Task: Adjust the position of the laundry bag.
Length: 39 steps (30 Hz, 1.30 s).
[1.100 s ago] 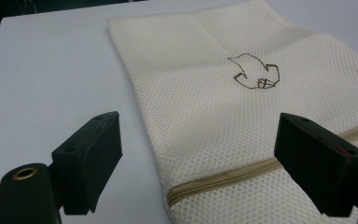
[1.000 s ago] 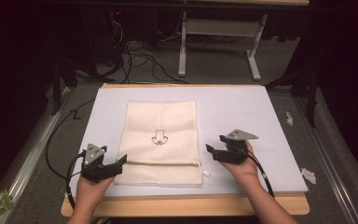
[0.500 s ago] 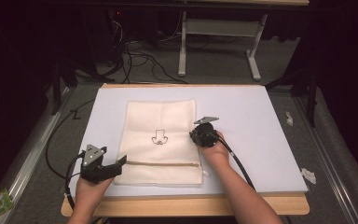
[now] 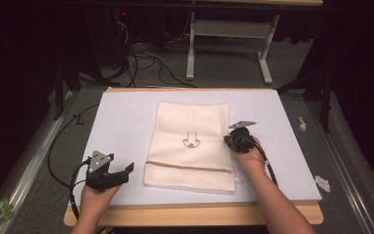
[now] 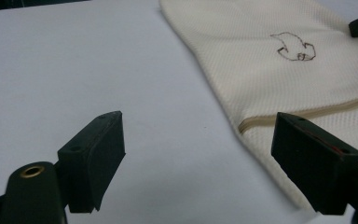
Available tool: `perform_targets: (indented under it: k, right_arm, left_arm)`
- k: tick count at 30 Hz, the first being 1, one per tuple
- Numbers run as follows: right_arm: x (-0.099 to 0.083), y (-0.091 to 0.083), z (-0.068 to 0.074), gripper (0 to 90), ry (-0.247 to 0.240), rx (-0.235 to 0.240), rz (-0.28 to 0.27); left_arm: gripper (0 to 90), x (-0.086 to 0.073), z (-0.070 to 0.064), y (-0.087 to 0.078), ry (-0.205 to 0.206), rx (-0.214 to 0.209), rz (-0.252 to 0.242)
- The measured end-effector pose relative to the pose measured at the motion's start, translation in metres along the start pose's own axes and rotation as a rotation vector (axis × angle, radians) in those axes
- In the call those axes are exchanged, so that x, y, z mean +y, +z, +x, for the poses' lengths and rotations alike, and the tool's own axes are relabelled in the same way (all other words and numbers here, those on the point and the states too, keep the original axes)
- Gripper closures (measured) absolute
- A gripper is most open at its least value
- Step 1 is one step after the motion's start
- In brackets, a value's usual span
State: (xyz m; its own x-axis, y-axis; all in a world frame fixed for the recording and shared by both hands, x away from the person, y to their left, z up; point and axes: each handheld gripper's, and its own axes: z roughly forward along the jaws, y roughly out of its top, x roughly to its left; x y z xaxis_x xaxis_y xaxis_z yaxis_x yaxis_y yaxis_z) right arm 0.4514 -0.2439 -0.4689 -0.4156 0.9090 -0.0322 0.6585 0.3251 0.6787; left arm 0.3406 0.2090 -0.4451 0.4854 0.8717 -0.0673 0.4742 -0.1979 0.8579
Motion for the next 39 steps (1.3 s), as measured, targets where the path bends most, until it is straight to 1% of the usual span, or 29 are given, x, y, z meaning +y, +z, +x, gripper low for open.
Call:
perform_targets:
  k: [1, 2, 3, 6, 8, 9, 11, 13, 14, 15, 16, 17, 18, 19, 20, 22, 23, 24, 25, 27, 28, 29, 30, 31, 32, 34, 37, 38, 39]
  right_arm:
    - [-0.002, -0.002, -0.007, 86.3, 0.005, -0.014, -0.001]
    - [-0.005, -0.005, -0.018, 77.3, 0.022, -0.026, 0.002]
    - [-0.005, -0.005, -0.018, 77.3, 0.022, -0.026, 0.002]
    - [-0.007, -0.014, -0.027, 60.6, 0.064, -0.014, -0.025]
    - [-0.016, -0.037, -0.034, 53.6, 0.070, -0.020, -0.071]
    - [-0.016, -0.037, -0.034, 53.6, 0.070, -0.020, -0.071]
    - [-0.026, -0.059, -0.040, 52.9, 0.081, -0.012, -0.107]
    - [-0.042, -0.084, -0.045, 52.5, 0.098, -0.005, -0.136]
    - [-0.051, -0.096, -0.047, 52.3, 0.108, 0.003, -0.149]
    - [-0.069, -0.115, -0.050, 51.7, 0.129, 0.007, -0.170]
    - [-0.069, -0.115, -0.050, 51.7, 0.129, 0.007, -0.170]
    - [-0.078, -0.122, -0.051, 51.3, 0.147, 0.011, -0.183]
    - [-0.096, -0.131, -0.052, 50.5, 0.177, 0.022, -0.229]
    - [-0.096, -0.131, -0.052, 50.5, 0.177, 0.022, -0.229]
    - [-0.112, -0.133, -0.054, 53.2, 0.202, 0.039, -0.280]
    - [-0.118, -0.130, -0.057, 52.3, 0.231, 0.075, -0.244]
    - [-0.120, -0.129, -0.056, 53.4, 0.207, 0.063, -0.233]
    - [-0.120, -0.129, -0.056, 53.4, 0.207, 0.063, -0.233]
    - [-0.122, -0.128, -0.056, 54.4, 0.193, 0.052, -0.230]
    - [-0.123, -0.123, -0.056, 57.2, 0.183, 0.067, -0.206]
    - [-0.122, -0.121, -0.053, 58.7, 0.154, 0.060, -0.198]
    - [-0.122, -0.121, -0.053, 58.7, 0.154, 0.060, -0.198]
    - [-0.120, -0.121, -0.049, 59.4, 0.138, 0.063, -0.197]
    - [-0.120, -0.121, -0.049, 59.4, 0.138, 0.063, -0.197]
    - [-0.120, -0.121, -0.045, 61.1, 0.133, 0.065, -0.197]
    - [-0.119, -0.121, -0.043, 63.3, 0.127, 0.073, -0.197]
    - [-0.116, -0.120, -0.036, 78.4, 0.100, 0.091, -0.182]
    - [-0.115, -0.120, -0.034, 82.1, 0.089, 0.096, -0.177]
    - [-0.113, -0.119, -0.029, 89.3, 0.072, 0.102, -0.170]
  left_arm:
    - [18.8, 0.000, -0.001, 0.001, -0.003, -0.009, 0.003]
    - [19.5, 0.001, -0.004, 0.003, -0.005, -0.024, 0.007]
    - [20.2, 0.001, -0.004, 0.003, -0.005, -0.024, 0.007]
    - [20.6, -0.001, -0.015, 0.013, 0.026, -0.044, 0.045]
    - [22.9, -0.003, -0.022, 0.020, 0.045, -0.065, 0.079]
    - [22.9, -0.004, -0.027, 0.025, 0.055, -0.079, 0.098]
    - [26.4, -0.006, -0.037, 0.033, 0.062, -0.114, 0.134]
    - [36.3, -0.005, -0.046, 0.039, 0.070, -0.122, 0.159]
    - [41.6, -0.005, -0.050, 0.041, 0.064, -0.141, 0.172]
    - [49.0, -0.006, -0.053, 0.044, 0.059, -0.160, 0.183]
    - [49.0, -0.006, -0.056, 0.046, 0.054, -0.169, 0.194]
    - [52.4, -0.007, -0.059, 0.048, 0.054, -0.181, 0.210]
    - [59.1, -0.009, -0.062, 0.050, 0.061, -0.181, 0.220]
    - [59.1, -0.010, -0.063, 0.051, 0.069, -0.175, 0.225]
    - [63.4, -0.012, -0.068, 0.054, 0.105, -0.151, 0.233]
    - [68.5, -0.012, -0.068, 0.055, 0.101, -0.149, 0.232]
    - [73.7, -0.012, -0.068, 0.056, 0.095, -0.157, 0.234]
    - [76.8, -0.012, -0.068, 0.056, 0.095, -0.157, 0.234]
    - [76.8, -0.012, -0.067, 0.056, 0.095, -0.171, 0.235]
    - [84.9, -0.012, -0.069, 0.055, 0.118, -0.186, 0.236]
    - [85.9, -0.012, -0.073, 0.055, 0.138, -0.203, 0.238]
    - [86.0, -0.012, -0.073, 0.055, 0.138, -0.203, 0.238]
    - [86.0, -0.012, -0.075, 0.054, 0.136, -0.247, 0.246]
    - [86.0, -0.013, -0.079, 0.053, 0.147, -0.266, 0.248]
    - [86.0, -0.013, -0.086, 0.052, 0.179, -0.293, 0.255]
    - [85.9, -0.012, -0.089, 0.051, 0.182, -0.307, 0.257]
    - [82.7, -0.010, -0.096, 0.049, 0.207, -0.293, 0.240]
    - [78.1, -0.009, -0.095, 0.049, 0.207, -0.288, 0.226]
    - [69.1, -0.007, -0.093, 0.048, 0.201, -0.283, 0.213]
